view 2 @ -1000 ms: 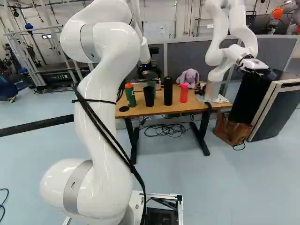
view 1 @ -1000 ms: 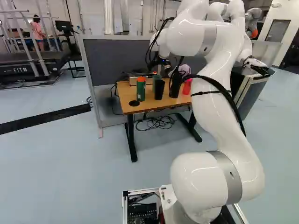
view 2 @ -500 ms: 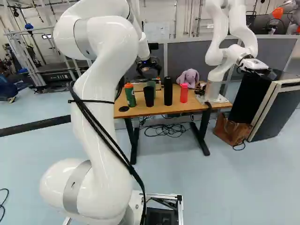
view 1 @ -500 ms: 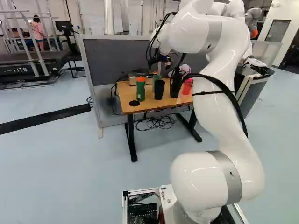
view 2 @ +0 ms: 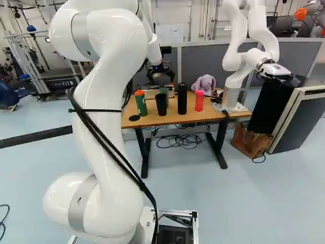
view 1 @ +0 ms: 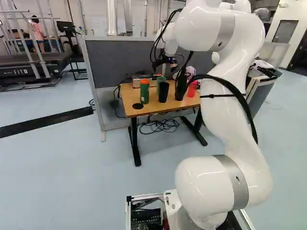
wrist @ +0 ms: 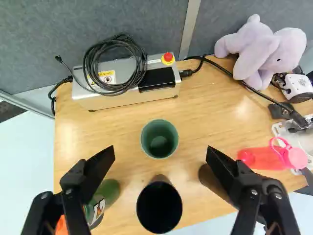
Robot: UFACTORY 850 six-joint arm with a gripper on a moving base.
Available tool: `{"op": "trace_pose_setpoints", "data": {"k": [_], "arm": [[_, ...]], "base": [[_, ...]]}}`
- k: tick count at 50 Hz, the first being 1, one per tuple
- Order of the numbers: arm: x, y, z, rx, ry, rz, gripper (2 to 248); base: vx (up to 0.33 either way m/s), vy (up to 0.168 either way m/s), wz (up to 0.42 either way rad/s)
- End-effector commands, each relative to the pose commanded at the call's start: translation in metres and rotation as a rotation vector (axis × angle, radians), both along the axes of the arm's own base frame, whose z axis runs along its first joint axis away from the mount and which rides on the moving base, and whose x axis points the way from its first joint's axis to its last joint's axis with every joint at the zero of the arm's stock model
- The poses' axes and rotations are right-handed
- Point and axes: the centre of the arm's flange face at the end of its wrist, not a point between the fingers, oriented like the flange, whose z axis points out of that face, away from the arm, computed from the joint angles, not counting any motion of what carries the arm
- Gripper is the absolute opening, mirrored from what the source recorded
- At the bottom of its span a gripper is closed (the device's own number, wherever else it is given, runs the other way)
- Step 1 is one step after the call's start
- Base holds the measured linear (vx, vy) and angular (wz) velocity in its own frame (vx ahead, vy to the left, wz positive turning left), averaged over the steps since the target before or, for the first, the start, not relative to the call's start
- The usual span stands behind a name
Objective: Place the green cup on the table
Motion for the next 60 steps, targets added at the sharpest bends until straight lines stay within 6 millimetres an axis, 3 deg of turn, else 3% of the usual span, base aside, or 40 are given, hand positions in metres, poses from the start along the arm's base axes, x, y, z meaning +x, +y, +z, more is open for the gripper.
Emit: {"op": "trace_pose_setpoints", "data": {"k": [60], "arm": [[-0.074, 0.000, 0.006, 0.002, 0.051, -0.004, 247]], "base": [[0.000, 0.000, 0.000]]}}
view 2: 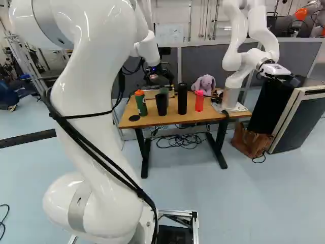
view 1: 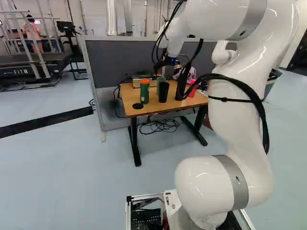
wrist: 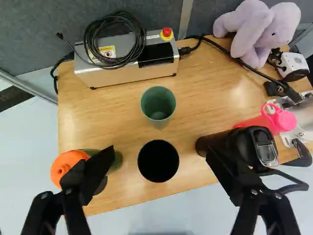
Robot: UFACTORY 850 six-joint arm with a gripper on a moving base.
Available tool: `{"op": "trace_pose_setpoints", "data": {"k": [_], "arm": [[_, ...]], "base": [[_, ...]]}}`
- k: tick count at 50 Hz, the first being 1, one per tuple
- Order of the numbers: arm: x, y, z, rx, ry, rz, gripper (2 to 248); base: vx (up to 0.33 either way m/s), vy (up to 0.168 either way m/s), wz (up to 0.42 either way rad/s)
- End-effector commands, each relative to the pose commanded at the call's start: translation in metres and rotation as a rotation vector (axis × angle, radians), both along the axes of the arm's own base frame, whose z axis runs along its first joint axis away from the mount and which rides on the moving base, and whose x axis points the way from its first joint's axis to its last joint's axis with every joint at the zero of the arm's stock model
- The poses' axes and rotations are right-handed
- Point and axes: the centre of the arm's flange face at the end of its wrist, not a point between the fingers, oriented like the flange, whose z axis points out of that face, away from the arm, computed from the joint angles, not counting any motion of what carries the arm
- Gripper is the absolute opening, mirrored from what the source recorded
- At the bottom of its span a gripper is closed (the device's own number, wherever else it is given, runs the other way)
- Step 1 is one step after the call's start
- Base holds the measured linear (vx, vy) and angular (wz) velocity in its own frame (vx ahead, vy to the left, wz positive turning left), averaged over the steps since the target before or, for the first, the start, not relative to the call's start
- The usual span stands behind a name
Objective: Place the green cup on the table
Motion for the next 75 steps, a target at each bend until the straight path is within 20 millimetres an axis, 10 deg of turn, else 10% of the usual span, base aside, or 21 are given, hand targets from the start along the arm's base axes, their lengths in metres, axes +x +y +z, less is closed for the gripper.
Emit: {"op": "trace_pose_setpoints", "data": {"k": [75], "arm": [[-0.056, 0.005, -0.026, -0.003, -0.073, 0.004, 247]], "base": [[0.000, 0.000, 0.000]]}}
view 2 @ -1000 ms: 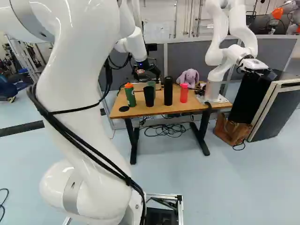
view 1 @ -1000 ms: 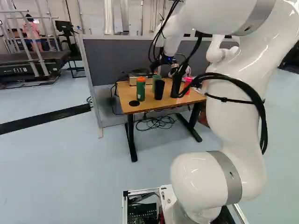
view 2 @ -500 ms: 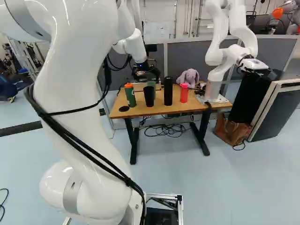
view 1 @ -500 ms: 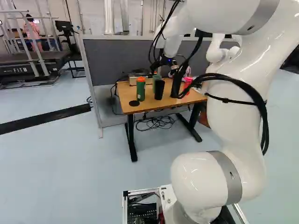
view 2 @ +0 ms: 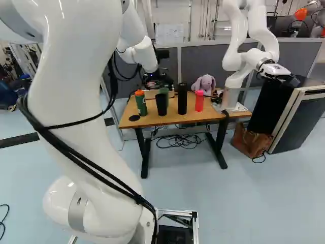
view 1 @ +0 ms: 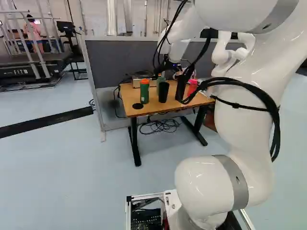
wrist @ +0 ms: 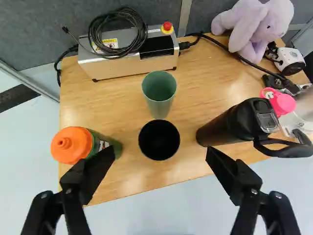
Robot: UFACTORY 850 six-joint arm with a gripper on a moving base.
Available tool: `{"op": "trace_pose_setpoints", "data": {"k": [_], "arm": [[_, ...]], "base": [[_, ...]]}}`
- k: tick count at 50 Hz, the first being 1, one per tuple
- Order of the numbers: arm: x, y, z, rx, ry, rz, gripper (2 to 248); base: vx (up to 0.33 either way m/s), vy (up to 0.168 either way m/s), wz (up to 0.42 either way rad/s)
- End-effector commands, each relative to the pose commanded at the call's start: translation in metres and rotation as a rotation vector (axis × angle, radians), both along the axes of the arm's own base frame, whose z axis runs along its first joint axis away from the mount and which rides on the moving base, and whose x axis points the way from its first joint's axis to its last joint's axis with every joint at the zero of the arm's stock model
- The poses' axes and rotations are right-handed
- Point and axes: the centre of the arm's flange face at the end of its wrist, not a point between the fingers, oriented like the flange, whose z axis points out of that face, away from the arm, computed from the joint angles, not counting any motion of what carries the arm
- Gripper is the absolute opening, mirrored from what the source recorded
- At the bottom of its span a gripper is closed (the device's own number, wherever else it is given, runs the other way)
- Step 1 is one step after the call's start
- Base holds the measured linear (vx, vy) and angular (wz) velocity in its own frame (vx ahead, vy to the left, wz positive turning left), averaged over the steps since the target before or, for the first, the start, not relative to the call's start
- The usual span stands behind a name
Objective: Place the green cup on the table
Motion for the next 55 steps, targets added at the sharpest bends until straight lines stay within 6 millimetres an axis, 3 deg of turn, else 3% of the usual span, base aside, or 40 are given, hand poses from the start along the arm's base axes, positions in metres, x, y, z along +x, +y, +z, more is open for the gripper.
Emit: {"op": "trace_pose_setpoints", "data": {"k": [29, 55], "arm": [[-0.049, 0.006, -0.037, -0.004, -0.110, 0.007, 247], [-0.121, 0.012, -0.084, -0.007, -0.248, 0.016, 247]], "base": [[0.000, 0.000, 0.000], [0.000, 0.000, 0.000]]}}
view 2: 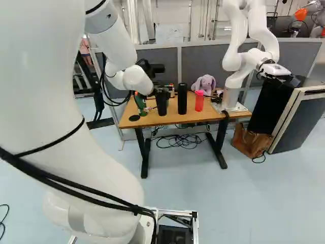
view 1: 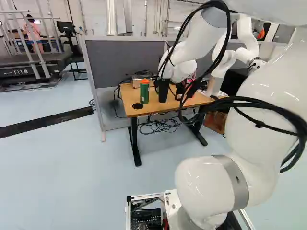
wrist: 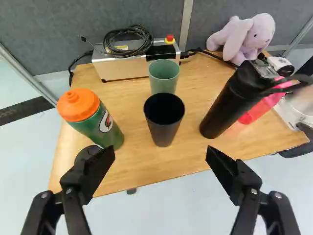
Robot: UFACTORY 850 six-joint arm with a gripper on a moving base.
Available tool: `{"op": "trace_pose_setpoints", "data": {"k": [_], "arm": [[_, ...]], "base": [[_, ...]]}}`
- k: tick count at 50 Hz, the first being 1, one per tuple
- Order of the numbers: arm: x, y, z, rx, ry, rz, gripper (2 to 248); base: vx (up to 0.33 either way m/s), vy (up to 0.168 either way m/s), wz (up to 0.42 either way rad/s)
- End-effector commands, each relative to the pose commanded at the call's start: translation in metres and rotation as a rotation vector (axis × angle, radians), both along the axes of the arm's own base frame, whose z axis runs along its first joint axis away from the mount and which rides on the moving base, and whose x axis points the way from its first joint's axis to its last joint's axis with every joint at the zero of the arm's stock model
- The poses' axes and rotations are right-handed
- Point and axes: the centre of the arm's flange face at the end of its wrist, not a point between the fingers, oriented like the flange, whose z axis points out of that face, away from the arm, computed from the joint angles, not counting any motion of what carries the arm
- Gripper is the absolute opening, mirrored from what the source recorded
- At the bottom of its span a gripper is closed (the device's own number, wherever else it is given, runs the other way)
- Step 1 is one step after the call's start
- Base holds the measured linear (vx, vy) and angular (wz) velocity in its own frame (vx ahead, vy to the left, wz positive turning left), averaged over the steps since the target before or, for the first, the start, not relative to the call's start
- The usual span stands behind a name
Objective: Place the green cup on the table
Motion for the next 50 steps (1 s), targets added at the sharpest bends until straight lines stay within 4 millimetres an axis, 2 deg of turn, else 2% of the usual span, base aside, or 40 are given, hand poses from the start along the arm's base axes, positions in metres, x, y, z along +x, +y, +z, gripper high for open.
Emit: {"op": "trace_pose_setpoints", "data": {"k": [23, 50], "arm": [[-0.068, 0.004, -0.040, -0.002, -0.117, 0.008, 247], [-0.131, 0.007, -0.073, -0.003, -0.215, 0.014, 247]], "base": [[0.000, 0.000, 0.000], [0.000, 0.000, 0.000]]}}
